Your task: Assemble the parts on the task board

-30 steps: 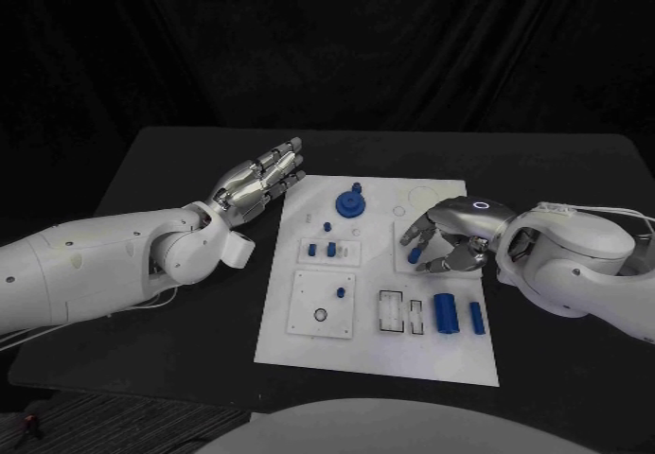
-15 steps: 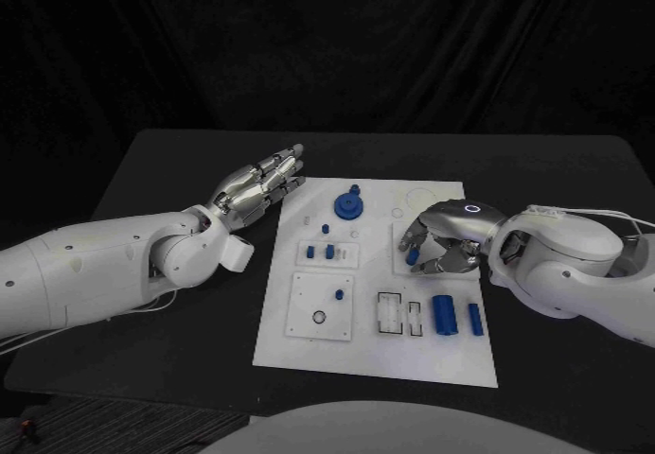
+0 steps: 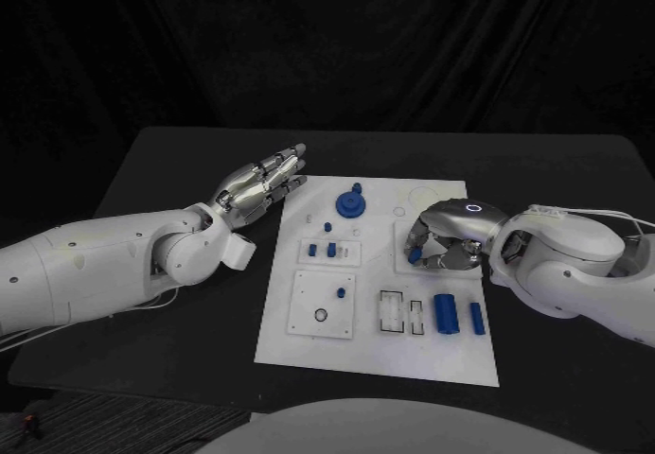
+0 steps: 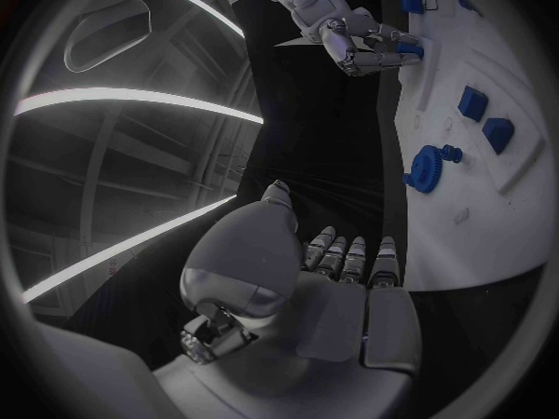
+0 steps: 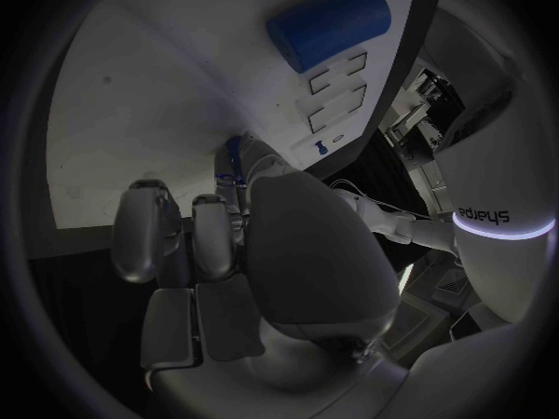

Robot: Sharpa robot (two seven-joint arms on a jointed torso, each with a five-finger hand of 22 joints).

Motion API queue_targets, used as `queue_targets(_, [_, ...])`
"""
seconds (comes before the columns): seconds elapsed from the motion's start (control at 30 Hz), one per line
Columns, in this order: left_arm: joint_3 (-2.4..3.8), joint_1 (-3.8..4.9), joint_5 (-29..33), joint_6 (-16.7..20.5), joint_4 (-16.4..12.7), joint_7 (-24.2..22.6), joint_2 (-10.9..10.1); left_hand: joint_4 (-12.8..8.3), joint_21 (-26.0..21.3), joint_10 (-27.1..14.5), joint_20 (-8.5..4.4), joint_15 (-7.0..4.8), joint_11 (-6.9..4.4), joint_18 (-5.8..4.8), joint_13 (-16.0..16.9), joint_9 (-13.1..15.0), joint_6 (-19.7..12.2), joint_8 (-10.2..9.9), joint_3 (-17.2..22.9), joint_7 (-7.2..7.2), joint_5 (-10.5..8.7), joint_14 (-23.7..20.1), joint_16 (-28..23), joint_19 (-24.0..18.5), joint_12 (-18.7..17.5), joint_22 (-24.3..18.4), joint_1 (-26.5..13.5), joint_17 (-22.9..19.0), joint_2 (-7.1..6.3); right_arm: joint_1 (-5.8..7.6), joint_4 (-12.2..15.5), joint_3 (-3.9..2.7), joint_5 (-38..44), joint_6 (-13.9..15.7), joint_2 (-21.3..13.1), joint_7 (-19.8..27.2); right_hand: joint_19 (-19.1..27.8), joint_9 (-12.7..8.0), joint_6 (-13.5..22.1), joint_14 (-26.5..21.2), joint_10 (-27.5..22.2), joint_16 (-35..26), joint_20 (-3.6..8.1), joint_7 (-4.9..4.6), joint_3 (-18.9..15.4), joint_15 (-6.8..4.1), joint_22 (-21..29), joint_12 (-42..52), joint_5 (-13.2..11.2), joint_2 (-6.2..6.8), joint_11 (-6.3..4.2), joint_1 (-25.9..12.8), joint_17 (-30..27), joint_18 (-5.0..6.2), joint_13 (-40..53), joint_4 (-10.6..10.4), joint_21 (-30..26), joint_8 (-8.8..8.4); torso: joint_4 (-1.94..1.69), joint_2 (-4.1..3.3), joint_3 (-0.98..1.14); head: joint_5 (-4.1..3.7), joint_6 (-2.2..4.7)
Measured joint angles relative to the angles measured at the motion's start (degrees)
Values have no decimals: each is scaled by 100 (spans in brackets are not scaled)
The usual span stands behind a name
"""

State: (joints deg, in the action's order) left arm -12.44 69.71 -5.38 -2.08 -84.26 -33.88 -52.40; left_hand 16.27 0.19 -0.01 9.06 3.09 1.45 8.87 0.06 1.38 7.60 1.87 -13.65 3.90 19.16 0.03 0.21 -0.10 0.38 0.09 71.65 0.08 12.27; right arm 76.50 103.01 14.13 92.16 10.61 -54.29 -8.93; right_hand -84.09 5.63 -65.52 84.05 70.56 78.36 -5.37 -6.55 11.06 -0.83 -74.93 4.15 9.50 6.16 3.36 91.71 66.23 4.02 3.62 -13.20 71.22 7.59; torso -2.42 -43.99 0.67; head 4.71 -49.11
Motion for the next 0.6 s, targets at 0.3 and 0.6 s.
queue_targets(0.3, [1,-5,0,-15,5,22,-4,0,0,-1,36,0,41,91,1,5,22,14,0,22,16,0,0,-5,0,0,50,-3,4,-4,56,4,0,120,-70,31,-5,13,-176,-20,167,0,36,52,257,-20,1,-52,-268,-6,-38,144,-10,-1,-17,54,24,11,-2,3,1,88,-51])
queue_targets(0.6, [1,-8,0,-25,7,55,-7,0,0,0,57,41,41,90,2,5,40,35,0,41,15,-1,0,16,0,-2,50,-3,4,272,411,12,-6,229,-334,11,14,13,-186,0,176,22,56,62,295,-40,1,-32,-317,17,-47,166,19,0,5,16,45,5,-2,4,-2,174,-65])
